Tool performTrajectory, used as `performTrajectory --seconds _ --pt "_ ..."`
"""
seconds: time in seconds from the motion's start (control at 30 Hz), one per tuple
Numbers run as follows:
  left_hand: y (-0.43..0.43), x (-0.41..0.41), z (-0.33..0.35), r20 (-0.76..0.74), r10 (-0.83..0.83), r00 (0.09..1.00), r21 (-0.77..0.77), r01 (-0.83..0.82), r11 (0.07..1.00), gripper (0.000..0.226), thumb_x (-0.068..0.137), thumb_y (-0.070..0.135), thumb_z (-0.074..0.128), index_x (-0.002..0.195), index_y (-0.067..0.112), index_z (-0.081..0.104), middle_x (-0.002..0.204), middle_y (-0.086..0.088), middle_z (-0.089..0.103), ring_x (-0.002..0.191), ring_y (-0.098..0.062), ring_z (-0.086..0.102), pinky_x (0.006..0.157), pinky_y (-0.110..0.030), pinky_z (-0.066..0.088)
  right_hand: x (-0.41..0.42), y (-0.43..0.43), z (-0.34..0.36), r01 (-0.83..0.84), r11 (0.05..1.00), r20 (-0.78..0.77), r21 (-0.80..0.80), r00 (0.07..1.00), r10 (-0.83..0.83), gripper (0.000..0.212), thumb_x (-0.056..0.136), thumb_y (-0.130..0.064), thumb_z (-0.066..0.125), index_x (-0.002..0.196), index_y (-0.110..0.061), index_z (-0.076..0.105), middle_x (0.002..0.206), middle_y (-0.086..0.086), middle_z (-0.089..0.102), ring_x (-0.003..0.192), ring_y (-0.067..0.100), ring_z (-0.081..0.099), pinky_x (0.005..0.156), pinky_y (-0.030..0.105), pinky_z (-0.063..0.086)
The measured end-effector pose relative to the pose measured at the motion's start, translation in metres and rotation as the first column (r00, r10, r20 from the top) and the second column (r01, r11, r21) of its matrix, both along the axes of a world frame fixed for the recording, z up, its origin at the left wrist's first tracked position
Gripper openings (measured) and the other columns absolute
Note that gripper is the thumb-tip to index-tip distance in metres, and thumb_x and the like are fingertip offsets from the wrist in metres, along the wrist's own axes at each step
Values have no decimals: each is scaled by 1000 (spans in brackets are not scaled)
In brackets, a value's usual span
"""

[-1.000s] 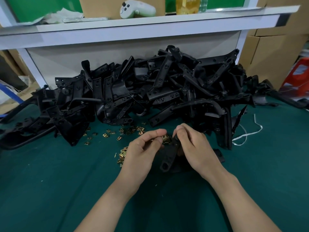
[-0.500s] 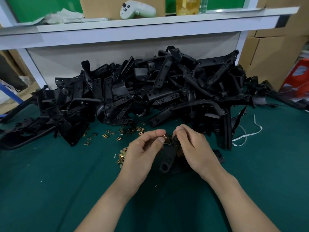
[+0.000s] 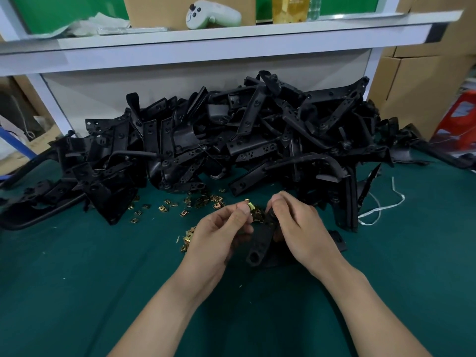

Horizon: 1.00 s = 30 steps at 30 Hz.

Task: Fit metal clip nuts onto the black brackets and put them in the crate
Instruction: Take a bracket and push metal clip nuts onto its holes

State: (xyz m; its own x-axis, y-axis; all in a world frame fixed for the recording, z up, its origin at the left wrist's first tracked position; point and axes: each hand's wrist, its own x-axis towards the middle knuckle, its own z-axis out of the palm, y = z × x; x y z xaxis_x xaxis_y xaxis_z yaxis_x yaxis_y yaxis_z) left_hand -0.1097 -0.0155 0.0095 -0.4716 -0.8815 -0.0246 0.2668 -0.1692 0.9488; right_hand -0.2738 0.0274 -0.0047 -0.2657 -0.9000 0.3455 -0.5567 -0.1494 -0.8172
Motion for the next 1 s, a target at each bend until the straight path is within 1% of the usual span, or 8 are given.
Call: performTrajectory --seconds 0.2,0.3,0.4,0.47,0.57,0.67,0.8,1.0 --pt "1 -1 0 52 41 998 -28 -40 999 18 85 34 68 79 20 78 84 1 71 73 -8 61 75 -22 52 -1 -1 -1 0 1000 -3 7 1000 0 43 101 -50 33 82 -18 55 69 5 53 62 18 48 59 27 37" --pt "0 -1 -4 127 89 988 -110 -75 991 18 96 26 65 89 22 81 85 3 73 78 -8 63 83 -26 51 -1 -1 -2 -9 1000 5 10 1000 9 43 101 -50 33 82 -19 55 69 7 54 62 19 49 58 29 38" --pt "1 0 -6 181 104 978 -180 -71 981 22 100 23 60 99 32 80 89 6 76 83 -5 66 84 -21 54 -1 -1 -2 -17 1000 15 11 1000 16 42 101 -51 34 81 -20 55 68 7 54 61 20 50 56 27 38" --pt "2 0 -6 195 104 975 -192 -66 979 23 100 24 60 98 35 80 90 5 76 85 -5 68 84 -20 55 0 -1 -2 -16 1000 18 7 1000 16 41 100 -50 34 80 -21 55 68 5 55 61 18 50 55 25 38" --pt "2 -1 -6 191 86 978 -170 -53 984 21 100 25 61 98 34 80 93 2 77 89 -11 70 89 -27 57 0 -1 -1 -17 1000 18 0 1000 17 41 100 -50 33 81 -21 54 68 5 55 61 17 50 56 27 38" --pt "2 -1 -7 188 66 980 -165 -34 986 19 99 27 63 98 34 80 91 5 77 87 -8 71 84 -24 57 1 -2 -2 -22 1000 11 9 1000 22 43 100 -52 32 82 -20 54 70 5 55 62 18 51 59 33 40" --pt "4 -2 -5 190 15 982 -185 21 983 17 90 37 65 97 34 80 93 5 78 88 -7 72 79 -18 55 1 -2 -3 -16 1000 -21 13 1000 16 41 101 -51 32 82 -22 54 71 4 56 63 17 51 60 32 40" --pt "3 -1 -7 206 52 977 -178 -15 984 16 98 29 64 98 32 79 95 4 78 91 -9 72 84 -24 54 0 -2 -2 -5 1000 -46 23 999 6 43 101 -52 30 83 -21 54 71 2 56 66 18 52 64 34 41"
